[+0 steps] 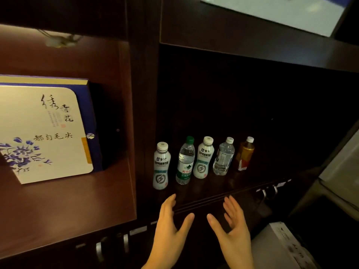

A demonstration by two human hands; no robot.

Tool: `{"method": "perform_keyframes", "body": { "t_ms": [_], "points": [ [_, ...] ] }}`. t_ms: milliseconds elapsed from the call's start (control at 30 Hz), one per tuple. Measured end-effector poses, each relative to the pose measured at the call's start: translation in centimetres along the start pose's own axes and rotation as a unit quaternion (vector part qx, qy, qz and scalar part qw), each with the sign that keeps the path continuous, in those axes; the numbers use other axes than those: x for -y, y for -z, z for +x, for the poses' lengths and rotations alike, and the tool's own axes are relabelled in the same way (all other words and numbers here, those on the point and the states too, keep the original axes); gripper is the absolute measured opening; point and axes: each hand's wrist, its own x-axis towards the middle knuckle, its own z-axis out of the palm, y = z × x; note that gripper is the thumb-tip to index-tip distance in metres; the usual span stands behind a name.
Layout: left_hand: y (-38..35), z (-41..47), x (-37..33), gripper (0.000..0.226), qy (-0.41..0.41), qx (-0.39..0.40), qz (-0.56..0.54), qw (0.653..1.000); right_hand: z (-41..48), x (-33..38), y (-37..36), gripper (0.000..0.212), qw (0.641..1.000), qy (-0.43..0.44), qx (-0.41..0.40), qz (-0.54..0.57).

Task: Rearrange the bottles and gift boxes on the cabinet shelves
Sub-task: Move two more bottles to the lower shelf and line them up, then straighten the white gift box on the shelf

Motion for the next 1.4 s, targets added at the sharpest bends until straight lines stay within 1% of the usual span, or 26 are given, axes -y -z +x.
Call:
{"method": "perform_keyframes", "body": {
  "t_ms": [133, 233, 533, 800, 1033, 1200, 1400],
  "points": [
    [3.0, -1.1, -0.8, 0.06, -0.022, -0.019, -0.005, 1.0, -2.0, 1.9, -1.7, 0.092, 1.0, 0.01, 0.003, 0.003],
    [6.1, -1.6, -0.9, 0.05, -0.01, -0.053, -0.019, 0.998, -2.9, 3.6, -3.9, 0.089, 0.999, 0.024, 0.021, 0.005],
    [17.7, -3.0, 0.5, 0.042, 0.009, -0.207, 0.007, 0.978, -5.0, 7.2, -13.6, 0.072, 0.989, 0.083, 0.115, 0.03],
    [27.9, -5.4, 2.0, 0.039, 0.029, -0.323, 0.031, 0.945, -7.2, 10.1, -22.3, 0.072, 0.969, 0.11, 0.215, 0.053],
    [33.1, -5.7, 2.9, 0.04, 0.044, -0.344, 0.054, 0.936, -7.3, 10.8, -26.7, 0.06, 0.962, 0.106, 0.25, 0.029],
    [34.9, -3.5, 3.9, 0.046, 0.061, -0.345, 0.053, 0.935, -4.9, 10.6, -28.9, 0.059, 0.965, 0.099, 0.244, 0.003],
    [37.0, 1.9, 6.6, 0.048, 0.086, -0.34, 0.038, 0.936, -0.3, 9.6, -32.7, 0.062, 0.97, 0.07, 0.231, -0.002]
  ]
}}
